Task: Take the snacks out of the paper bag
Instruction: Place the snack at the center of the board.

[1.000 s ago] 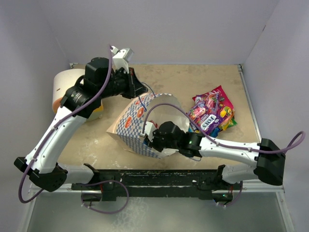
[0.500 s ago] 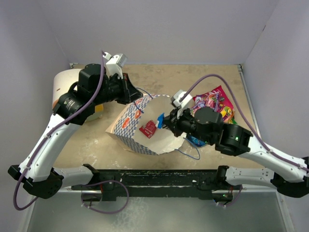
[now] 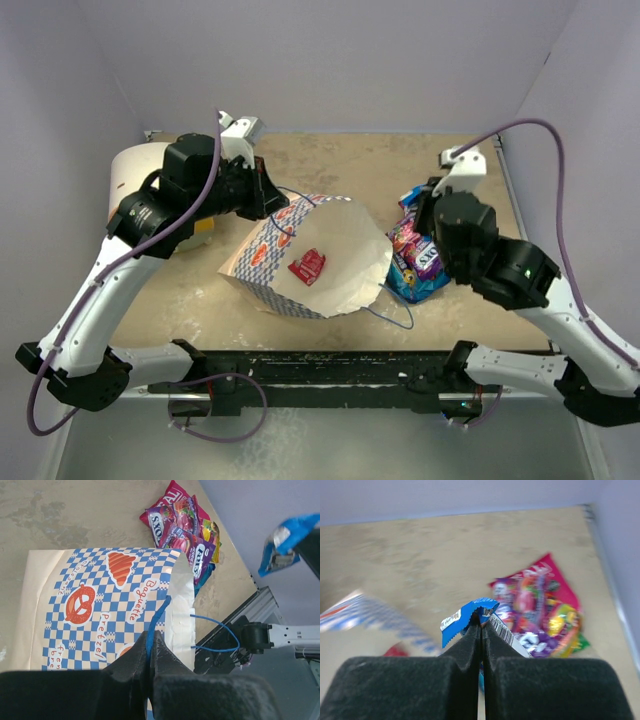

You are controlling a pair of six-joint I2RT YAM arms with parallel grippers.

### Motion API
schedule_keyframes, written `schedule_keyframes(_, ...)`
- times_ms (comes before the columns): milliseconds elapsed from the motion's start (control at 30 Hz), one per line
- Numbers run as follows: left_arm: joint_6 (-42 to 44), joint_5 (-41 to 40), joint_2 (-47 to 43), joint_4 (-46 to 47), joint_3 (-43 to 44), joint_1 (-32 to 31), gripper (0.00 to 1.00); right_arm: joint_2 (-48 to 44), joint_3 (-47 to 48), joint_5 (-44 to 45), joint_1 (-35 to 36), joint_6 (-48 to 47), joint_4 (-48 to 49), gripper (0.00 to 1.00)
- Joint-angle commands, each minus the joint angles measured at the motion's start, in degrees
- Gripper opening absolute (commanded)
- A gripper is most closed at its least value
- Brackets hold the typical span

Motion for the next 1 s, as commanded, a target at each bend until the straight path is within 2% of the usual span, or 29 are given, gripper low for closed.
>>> schedule_keyframes(0, 6.1, 2.7, -1.5, 1.3, 4.5, 0.3, 0.0, 5.1, -0.7, -3.3, -9.6, -3.3, -2.1, 0.0)
schedule_keyframes(167, 14.0, 2.2, -0.6, -1.0, 9.9, 0.3, 0.0, 12.7, -1.1, -7.4, -17.1, -7.8, -2.3, 0.0)
schedule_keyframes(333, 20.8, -3.5, 1.8, -5.7, 16.6, 0.3, 0.0, 18.3, -2.1, -11.3, -24.4, -12.6, 0.2, 0.0)
schedule_keyframes(500, 23.9, -3.0, 4.5, -4.1, 20.1, 0.3, 0.0, 21.9, -3.5, -14.8, -30.7, -17.6, 4.5, 0.0)
schedule_keyframes(700, 25.7, 11.0, 8.2, 1.3, 18.4, 0.2, 0.0, 26.8, -4.4, -17.9, -33.4, -21.3, 7.8, 0.0)
schedule_keyframes(967, 17.9, 27.6, 6.8, 12.3, 4.7, 0.0, 0.0, 30.7, -7.8, -19.8, -34.7, -22.0, 14.2, 0.0)
